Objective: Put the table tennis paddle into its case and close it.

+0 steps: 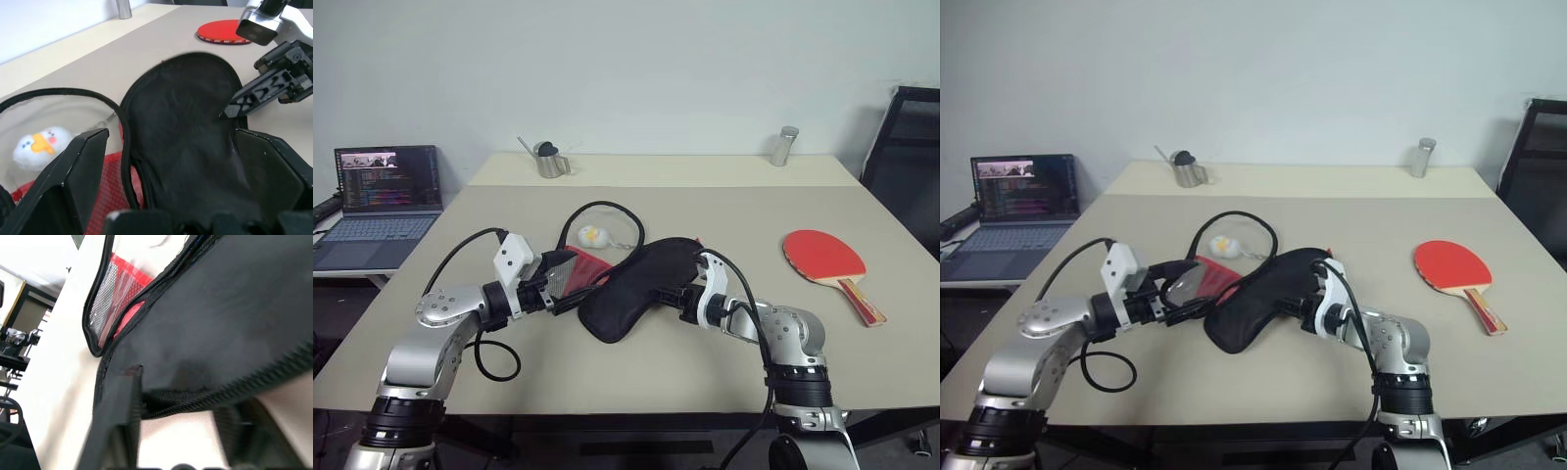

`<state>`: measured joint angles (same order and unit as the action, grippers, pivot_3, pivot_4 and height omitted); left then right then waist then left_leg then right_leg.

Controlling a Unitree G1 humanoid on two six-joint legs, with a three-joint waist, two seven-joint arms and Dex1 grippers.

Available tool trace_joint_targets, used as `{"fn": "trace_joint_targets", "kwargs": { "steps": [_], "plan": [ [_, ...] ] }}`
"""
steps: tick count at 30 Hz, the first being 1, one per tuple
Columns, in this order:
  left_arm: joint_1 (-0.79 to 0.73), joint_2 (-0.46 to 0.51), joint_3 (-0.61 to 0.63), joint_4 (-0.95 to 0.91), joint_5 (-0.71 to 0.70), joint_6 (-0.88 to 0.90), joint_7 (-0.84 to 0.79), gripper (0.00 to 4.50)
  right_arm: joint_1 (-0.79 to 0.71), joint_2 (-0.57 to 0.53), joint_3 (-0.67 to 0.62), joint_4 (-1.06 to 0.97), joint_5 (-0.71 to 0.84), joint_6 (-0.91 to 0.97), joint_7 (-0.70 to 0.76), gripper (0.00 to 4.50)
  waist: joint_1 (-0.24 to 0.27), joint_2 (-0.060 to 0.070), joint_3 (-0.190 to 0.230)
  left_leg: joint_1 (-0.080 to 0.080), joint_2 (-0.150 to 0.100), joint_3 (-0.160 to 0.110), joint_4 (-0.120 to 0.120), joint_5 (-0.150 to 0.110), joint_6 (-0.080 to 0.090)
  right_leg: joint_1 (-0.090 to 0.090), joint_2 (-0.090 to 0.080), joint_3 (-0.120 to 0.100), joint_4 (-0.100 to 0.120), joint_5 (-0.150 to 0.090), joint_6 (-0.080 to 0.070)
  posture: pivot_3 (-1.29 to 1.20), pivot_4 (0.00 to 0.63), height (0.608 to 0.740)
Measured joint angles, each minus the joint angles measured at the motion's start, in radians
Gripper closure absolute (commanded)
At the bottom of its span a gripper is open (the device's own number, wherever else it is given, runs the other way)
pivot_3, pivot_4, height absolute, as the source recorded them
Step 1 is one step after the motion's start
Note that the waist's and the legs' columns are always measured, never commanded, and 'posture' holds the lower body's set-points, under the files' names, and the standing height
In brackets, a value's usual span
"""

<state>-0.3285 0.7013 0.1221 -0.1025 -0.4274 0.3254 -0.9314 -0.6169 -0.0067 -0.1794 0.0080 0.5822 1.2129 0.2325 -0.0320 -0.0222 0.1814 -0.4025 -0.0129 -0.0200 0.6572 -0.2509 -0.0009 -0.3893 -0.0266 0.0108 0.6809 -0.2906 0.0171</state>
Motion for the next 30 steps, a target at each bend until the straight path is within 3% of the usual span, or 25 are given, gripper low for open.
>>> {"fn": "trace_joint_targets", "kwargs": {
  "steps": [3,13,22,27,29,30],
  "plan": [
    [0.017,0.000,0.000,-0.019,-0.004,0.002,0.003,0.00,-0.034,-0.052,-0.010,0.045,-0.001,-0.001,0.011,4.47,0.000,0.000,0.000,0.000,0.000,0.000,0.000,0.000,0.000,0.000,0.000,0.000,0.000,0.000,0.000,0.00,0.150,0.740],
    [0.042,-0.014,-0.004,-0.060,-0.006,0.017,0.007,0.00,-0.186,-0.357,0.026,0.269,-0.033,-0.010,0.195,4.47,0.002,0.000,0.000,0.000,0.000,0.001,-0.001,0.000,0.000,0.000,0.000,0.000,-0.001,0.000,0.000,0.00,0.150,0.740],
    [0.044,-0.037,-0.030,-0.079,-0.006,0.017,0.007,0.00,-0.320,-0.443,0.136,0.507,-0.133,-0.133,0.351,4.47,0.000,0.000,0.000,0.000,0.000,0.002,-0.002,0.000,0.000,0.000,0.000,0.001,-0.001,0.000,0.000,0.00,0.150,0.740],
    [0.043,-0.042,-0.045,-0.079,0.000,0.015,0.007,0.00,-0.375,-0.427,0.157,0.608,-0.187,-0.220,0.375,3.26,0.000,0.000,0.000,0.000,0.000,0.002,-0.002,0.000,0.000,0.000,0.000,0.001,-0.001,0.000,0.000,0.00,0.150,0.740],
    [0.042,-0.043,-0.047,-0.078,0.003,0.014,0.007,0.00,-0.387,-0.418,0.159,0.642,-0.203,-0.241,0.374,2.57,0.000,0.000,0.000,0.000,0.000,0.002,-0.002,0.000,0.000,0.000,0.000,0.001,-0.001,0.000,0.000,0.00,0.150,0.740],
    [0.042,-0.045,-0.048,-0.078,0.005,0.013,0.007,0.00,-0.395,-0.413,0.156,0.665,-0.208,-0.247,0.370,2.57,0.000,0.000,0.000,0.000,0.000,0.002,-0.002,0.000,0.000,0.000,0.000,0.001,-0.001,0.000,0.000,0.00,0.150,0.740]
  ]
}}
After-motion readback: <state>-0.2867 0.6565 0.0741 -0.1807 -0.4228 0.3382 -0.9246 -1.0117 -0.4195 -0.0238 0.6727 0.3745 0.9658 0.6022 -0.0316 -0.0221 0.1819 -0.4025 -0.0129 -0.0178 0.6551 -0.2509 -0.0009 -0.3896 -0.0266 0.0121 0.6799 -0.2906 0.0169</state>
